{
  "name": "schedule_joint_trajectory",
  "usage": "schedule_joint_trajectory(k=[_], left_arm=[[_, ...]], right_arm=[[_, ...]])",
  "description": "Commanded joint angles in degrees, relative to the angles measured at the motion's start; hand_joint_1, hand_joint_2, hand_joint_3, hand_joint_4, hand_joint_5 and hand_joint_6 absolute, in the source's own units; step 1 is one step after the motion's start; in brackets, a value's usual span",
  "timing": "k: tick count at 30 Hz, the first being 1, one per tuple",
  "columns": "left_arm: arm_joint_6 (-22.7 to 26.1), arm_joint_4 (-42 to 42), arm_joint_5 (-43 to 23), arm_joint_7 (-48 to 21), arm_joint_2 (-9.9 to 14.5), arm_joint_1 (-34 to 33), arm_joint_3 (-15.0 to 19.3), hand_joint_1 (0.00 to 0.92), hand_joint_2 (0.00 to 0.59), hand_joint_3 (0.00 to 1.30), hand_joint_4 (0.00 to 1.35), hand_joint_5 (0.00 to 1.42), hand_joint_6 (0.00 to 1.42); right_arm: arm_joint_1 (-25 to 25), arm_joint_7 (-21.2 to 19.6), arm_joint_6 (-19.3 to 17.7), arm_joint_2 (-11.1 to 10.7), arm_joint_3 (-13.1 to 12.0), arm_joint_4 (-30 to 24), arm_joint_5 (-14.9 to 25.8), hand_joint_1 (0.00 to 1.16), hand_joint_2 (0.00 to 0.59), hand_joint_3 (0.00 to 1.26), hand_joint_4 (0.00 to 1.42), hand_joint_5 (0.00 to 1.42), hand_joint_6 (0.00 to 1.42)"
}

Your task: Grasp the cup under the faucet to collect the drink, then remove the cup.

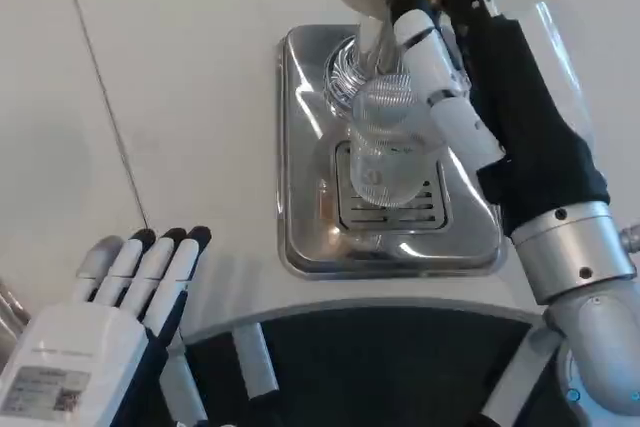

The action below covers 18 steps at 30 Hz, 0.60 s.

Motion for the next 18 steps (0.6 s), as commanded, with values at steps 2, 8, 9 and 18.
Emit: schedule_joint_trajectory(k=[2,8,9,18], left_arm=[[-0.61,0.60,-0.76,0.55,-0.26,-0.09,-0.26,0.000,0.071,0.00,0.00,0.00,0.00],[-0.48,0.82,-0.82,0.53,-0.49,-0.60,-0.69,0.000,0.071,0.00,0.00,0.00,0.00],[-0.45,0.85,-0.82,0.52,-0.53,-0.68,-0.76,0.000,0.071,0.00,0.00,0.00,0.00],[-0.32,0.75,-0.38,0.31,-1.14,-1.41,-1.97,0.000,0.071,0.00,0.00,0.00,0.00]], right_arm=[[-1.15,4.53,3.00,-4.34,2.01,-1.36,-4.11,0.00,0.518,0.00,0.00,0.00,0.00],[-1.42,9.53,4.45,-8.34,4.79,-3.39,-9.18,0.00,0.523,0.02,0.00,0.00,0.00],[-1.66,10.66,4.11,-9.41,5.50,-3.59,-10.44,0.00,0.523,0.02,0.00,0.00,0.00],[-4.48,20.32,5.42,-14.05,9.65,-4.42,-24.54,0.00,0.543,0.07,0.00,0.00,0.00]])
